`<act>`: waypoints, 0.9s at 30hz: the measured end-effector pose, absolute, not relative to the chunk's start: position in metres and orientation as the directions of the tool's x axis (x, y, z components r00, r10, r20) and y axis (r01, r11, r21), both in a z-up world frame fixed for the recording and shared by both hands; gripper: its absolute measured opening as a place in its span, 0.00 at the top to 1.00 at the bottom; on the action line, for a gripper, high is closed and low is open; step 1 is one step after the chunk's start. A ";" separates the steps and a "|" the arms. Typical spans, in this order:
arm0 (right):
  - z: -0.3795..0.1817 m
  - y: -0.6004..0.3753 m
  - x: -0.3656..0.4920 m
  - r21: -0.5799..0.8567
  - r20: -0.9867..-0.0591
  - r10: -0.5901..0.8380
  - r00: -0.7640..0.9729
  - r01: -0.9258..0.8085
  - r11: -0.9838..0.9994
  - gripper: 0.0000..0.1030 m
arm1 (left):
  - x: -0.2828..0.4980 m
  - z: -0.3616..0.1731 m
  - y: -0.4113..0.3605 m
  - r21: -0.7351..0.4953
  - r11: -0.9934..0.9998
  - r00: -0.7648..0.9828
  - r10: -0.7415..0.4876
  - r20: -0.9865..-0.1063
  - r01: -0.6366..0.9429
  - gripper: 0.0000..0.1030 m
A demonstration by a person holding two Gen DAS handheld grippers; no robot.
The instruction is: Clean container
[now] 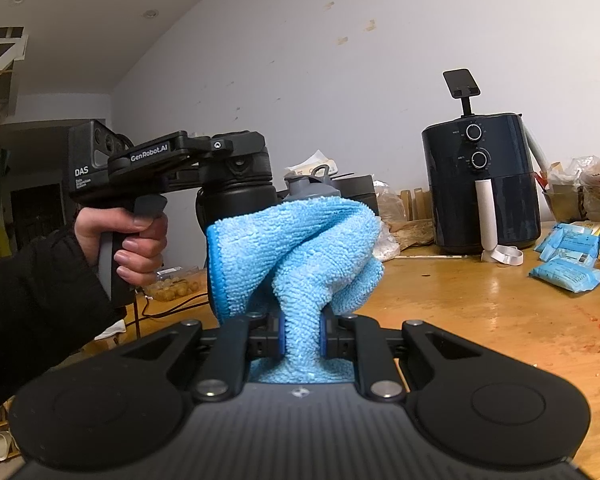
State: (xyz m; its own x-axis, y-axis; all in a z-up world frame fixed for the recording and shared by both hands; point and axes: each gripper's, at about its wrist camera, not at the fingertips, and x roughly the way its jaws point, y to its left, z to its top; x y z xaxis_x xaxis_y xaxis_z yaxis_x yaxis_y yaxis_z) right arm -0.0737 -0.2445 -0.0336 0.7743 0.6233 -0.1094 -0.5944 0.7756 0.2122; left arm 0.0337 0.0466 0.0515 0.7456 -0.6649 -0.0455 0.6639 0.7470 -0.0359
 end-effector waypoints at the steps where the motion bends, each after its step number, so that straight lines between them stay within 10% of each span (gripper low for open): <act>1: -0.034 -0.244 -0.073 0.212 -0.111 0.625 0.773 -0.596 0.774 0.90 | 0.034 0.052 0.046 -0.036 0.747 0.746 -0.665 -0.046 0.664 0.27; 27: -0.017 -0.180 -0.015 0.192 -0.109 0.686 0.719 -0.662 0.724 0.90 | 0.035 0.056 0.044 -0.047 0.753 0.751 -0.658 -0.059 0.656 0.27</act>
